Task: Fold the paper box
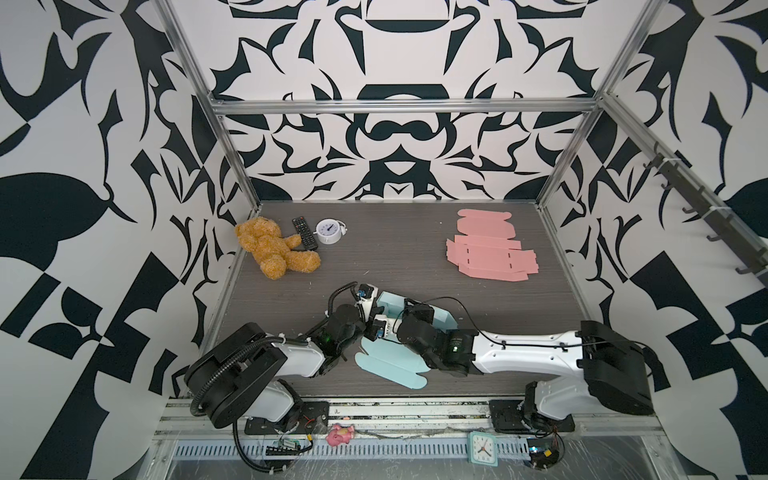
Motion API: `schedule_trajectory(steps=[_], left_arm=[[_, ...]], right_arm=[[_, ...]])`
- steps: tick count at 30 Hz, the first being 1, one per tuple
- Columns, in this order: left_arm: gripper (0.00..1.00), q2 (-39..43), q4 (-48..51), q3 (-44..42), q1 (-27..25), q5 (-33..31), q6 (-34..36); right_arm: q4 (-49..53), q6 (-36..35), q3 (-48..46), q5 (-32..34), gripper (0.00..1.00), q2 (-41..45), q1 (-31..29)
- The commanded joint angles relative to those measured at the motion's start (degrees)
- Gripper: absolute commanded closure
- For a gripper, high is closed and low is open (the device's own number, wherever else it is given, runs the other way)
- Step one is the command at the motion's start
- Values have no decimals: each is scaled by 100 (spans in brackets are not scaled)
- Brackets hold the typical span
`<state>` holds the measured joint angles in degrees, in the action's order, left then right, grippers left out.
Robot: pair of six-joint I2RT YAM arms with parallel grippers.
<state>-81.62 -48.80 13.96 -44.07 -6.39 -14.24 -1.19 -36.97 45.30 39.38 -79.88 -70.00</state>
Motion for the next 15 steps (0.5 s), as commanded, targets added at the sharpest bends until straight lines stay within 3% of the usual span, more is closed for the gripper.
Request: schedule_trajectory(steps=[1, 7, 10, 15], left_arm=[[85, 116, -165, -102, -31, -86, 69], [85, 124, -165, -108, -64, -122, 72], [85, 126, -170, -91, -75, -125, 85], [85, 151, -166, -103, -118, -195, 87]], right_arm=[[54, 754, -41, -469, 41, 645, -17], [-192, 2279, -50, -1040, 30, 1433, 52], [229, 3267, 336, -1565, 29, 1294, 513], [956, 4663, 1025, -3008, 30, 670, 1561]])
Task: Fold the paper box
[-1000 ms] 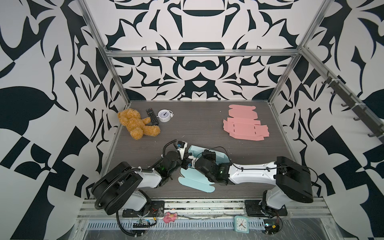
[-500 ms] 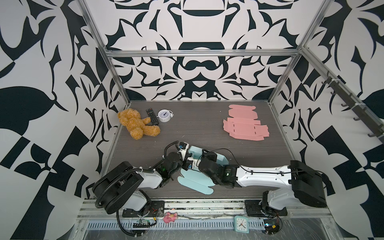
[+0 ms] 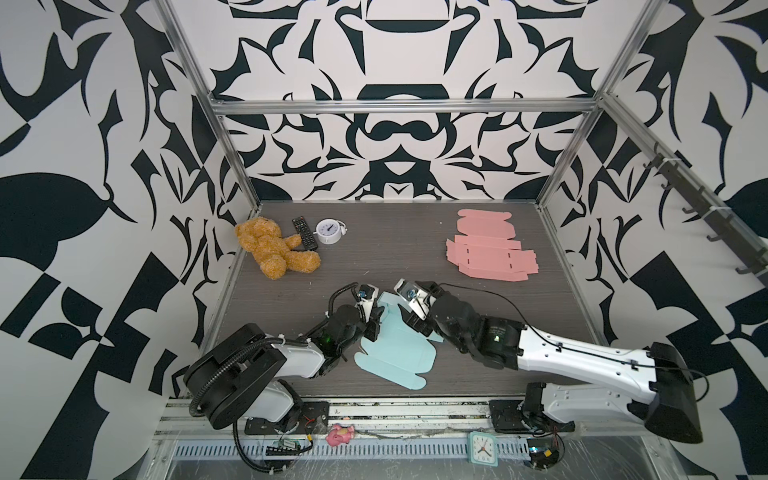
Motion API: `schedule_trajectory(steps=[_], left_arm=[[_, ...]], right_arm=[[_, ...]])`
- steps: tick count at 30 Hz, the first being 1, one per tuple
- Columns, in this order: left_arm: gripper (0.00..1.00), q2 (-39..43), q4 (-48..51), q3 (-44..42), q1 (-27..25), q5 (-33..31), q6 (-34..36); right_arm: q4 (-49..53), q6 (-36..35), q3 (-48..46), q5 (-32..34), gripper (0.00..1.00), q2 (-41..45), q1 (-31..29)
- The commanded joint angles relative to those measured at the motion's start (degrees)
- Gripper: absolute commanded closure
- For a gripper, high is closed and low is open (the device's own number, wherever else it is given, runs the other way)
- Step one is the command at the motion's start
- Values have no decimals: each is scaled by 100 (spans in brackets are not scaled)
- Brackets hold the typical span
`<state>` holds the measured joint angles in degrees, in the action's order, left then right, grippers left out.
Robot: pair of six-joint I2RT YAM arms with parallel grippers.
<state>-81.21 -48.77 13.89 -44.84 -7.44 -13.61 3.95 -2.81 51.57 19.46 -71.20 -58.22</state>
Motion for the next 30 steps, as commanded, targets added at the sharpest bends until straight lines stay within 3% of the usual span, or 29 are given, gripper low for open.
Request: schedule_trajectory(steps=[1, 4, 8, 21, 30], left_arm=[[85, 117, -168, -97, -47, -96, 32], [85, 114, -169, -94, -71, -126, 57], [85, 63, -167, -58, -112, -168, 92], [85, -260, -248, 15, -156, -266, 133], [80, -645, -666, 68, -157, -345, 231]], right_arm=[[513, 1447, 501, -1253, 30, -332, 525], [622, 1825, 719, -1852, 30, -729, 843], [754, 2035, 873, -2136, 31, -1189, 1049], [-320, 3040, 275, -3708, 37, -1760, 1632], [-702, 3305, 12, -4186, 43, -2018, 1691]])
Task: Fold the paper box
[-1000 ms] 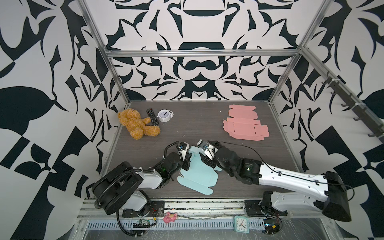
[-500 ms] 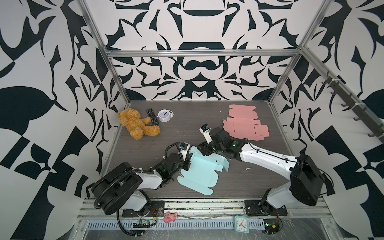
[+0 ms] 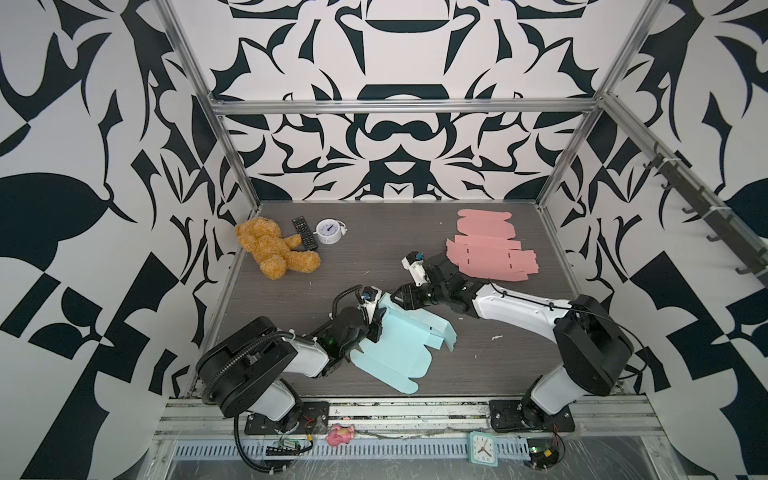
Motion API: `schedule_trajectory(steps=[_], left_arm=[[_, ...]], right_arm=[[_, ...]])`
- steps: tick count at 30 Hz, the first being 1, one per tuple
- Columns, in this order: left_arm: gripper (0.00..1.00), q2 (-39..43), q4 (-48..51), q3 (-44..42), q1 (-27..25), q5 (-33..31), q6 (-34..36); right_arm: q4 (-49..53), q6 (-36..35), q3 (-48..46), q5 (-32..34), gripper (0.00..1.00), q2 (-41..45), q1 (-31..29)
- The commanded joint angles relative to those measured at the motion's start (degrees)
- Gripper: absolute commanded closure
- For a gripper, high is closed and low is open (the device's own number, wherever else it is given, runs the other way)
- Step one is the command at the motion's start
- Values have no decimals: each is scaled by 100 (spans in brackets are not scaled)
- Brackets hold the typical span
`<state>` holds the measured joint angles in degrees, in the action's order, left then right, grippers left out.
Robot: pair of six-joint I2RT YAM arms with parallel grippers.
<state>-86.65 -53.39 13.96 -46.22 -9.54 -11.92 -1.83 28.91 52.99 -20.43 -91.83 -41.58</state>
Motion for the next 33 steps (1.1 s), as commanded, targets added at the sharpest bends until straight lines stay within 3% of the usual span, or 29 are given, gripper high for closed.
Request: schedule_trajectory(steps=[1, 7, 18, 27, 33], left_arm=[[80, -117, -208, 81, -19, -153, 82], [84, -135, -166, 169, -19, -222, 143], [88, -219, -128, 202, -19, -309, 121], [85, -490, -302, 223, -19, -307, 91], [89, -670, -445, 223, -19, -368, 81]], right_arm=[[-112, 133, -146, -202, 44, 55, 30], [-192, 248, -236, -327, 48, 60, 38], [-1281, 1253, -997, -830, 49, 349, -21], [-1294, 1227, -1143, -586, 50, 384, -59], [-1391, 1309, -1174, -554, 51, 369, -94]])
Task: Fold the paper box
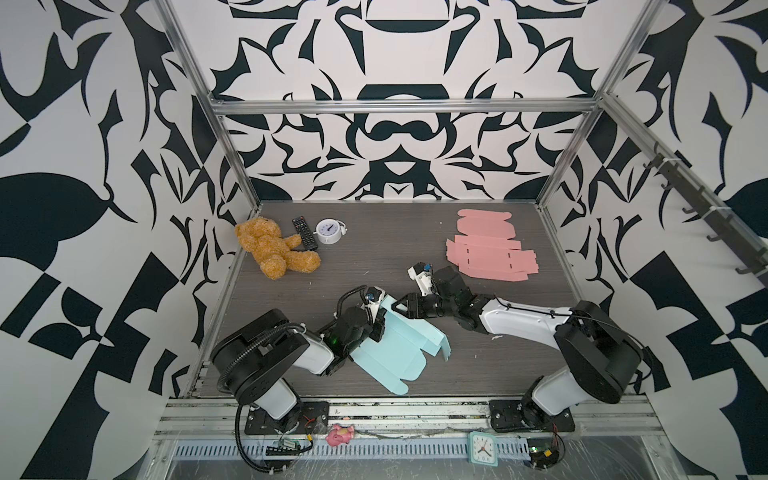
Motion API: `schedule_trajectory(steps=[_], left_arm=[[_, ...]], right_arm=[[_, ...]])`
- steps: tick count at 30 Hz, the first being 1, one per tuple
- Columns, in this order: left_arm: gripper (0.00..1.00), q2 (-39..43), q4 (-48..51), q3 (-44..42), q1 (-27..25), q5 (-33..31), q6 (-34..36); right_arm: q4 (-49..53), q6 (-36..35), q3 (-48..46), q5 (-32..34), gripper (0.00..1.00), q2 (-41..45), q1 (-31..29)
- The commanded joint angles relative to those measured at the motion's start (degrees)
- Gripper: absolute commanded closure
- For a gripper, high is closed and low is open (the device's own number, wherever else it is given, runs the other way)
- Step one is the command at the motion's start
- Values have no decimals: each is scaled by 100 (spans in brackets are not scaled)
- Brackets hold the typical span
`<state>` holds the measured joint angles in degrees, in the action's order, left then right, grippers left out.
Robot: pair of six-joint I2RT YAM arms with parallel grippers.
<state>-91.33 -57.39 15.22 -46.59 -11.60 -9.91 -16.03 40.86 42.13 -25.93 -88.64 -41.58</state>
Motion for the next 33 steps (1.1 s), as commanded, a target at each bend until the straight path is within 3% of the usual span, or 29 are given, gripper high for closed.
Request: schedule_trajectory(steps=[1, 9, 18, 22, 29, 33], left_arm=[[89, -239, -90, 98, 18, -164, -119], [82, -302, -242, 63, -2, -150, -164], [77, 277, -265, -147, -34, -124, -198], [77, 311, -273, -100, -35, -88, -183], [92, 296, -273, -97, -43, -53, -195], [88, 338, -273, -136, -52, -57, -194]], right_arm=[[-30, 164, -115, -31, 51, 41, -101], [-403, 447, -347, -4, 51, 110, -166], [-350, 426, -372, 140, 52, 176, -166], [-424, 510, -394, 91, 52, 189, -166], [-628, 707, -460, 19, 52, 209, -171], [-795, 827, -504, -55, 53, 219, -174]])
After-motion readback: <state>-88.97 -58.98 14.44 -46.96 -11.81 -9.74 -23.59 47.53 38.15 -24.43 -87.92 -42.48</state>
